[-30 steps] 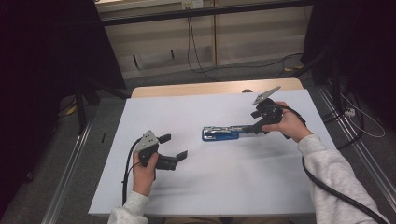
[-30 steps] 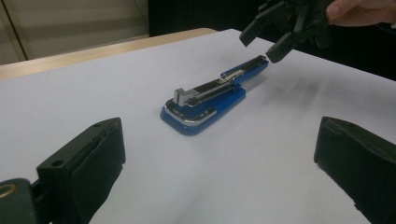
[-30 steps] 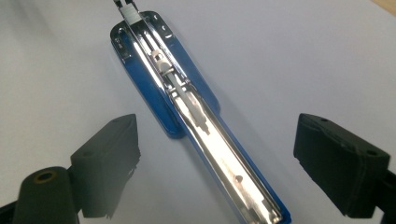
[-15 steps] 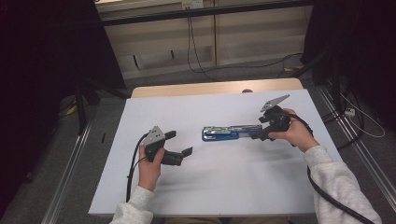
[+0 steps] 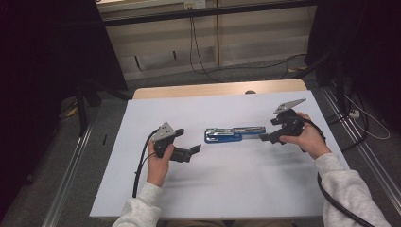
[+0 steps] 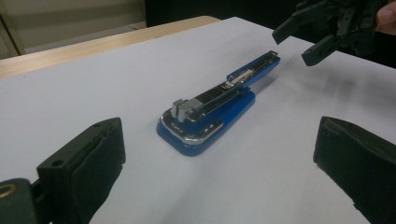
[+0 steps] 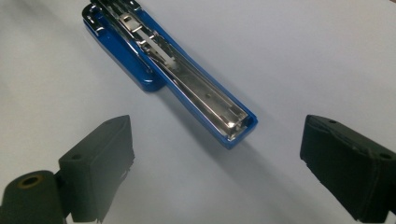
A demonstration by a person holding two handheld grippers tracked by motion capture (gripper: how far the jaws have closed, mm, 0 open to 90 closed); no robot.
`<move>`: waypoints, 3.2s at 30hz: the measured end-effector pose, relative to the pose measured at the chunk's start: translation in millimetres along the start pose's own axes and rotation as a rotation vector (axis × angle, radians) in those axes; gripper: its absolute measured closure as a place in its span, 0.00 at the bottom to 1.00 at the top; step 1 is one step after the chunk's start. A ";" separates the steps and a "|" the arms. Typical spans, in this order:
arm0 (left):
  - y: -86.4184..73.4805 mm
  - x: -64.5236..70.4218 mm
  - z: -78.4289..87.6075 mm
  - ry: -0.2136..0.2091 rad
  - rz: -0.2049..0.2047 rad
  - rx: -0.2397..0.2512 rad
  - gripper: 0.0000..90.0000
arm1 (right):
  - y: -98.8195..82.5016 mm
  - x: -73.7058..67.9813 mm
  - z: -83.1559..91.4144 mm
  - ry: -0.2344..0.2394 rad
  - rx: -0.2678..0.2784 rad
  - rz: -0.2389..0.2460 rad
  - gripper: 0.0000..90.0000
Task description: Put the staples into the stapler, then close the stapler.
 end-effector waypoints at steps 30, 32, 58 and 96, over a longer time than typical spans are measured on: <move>-1.5 -28.2 -26.7 0.081 0.052 -0.047 0.03 | -10.8 20.4 16.3 -0.063 0.065 -0.098 0.10; -2.4 -28.4 -27.8 0.087 0.056 -0.052 0.03 | -9.9 21.1 17.0 -0.068 0.080 -0.105 0.11; -32.6 -39.9 -57.9 0.157 0.111 -0.267 0.95 | -28.0 13.1 -18.4 -0.119 -0.072 -0.057 1.00; -26.8 -40.1 -61.9 0.161 0.122 -0.259 0.59 | -0.1 -10.0 -12.1 -0.033 0.073 -0.115 0.46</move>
Point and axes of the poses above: each handheld gripper's, and its own axes: z roughly backward along the jaws, y roughly out of its top, x roughly to its right, the point moved 8 cm from there along -z, roughly forward along the jaws, and after that the axes turned 6 degrees about -y, right-handed, at the moved point
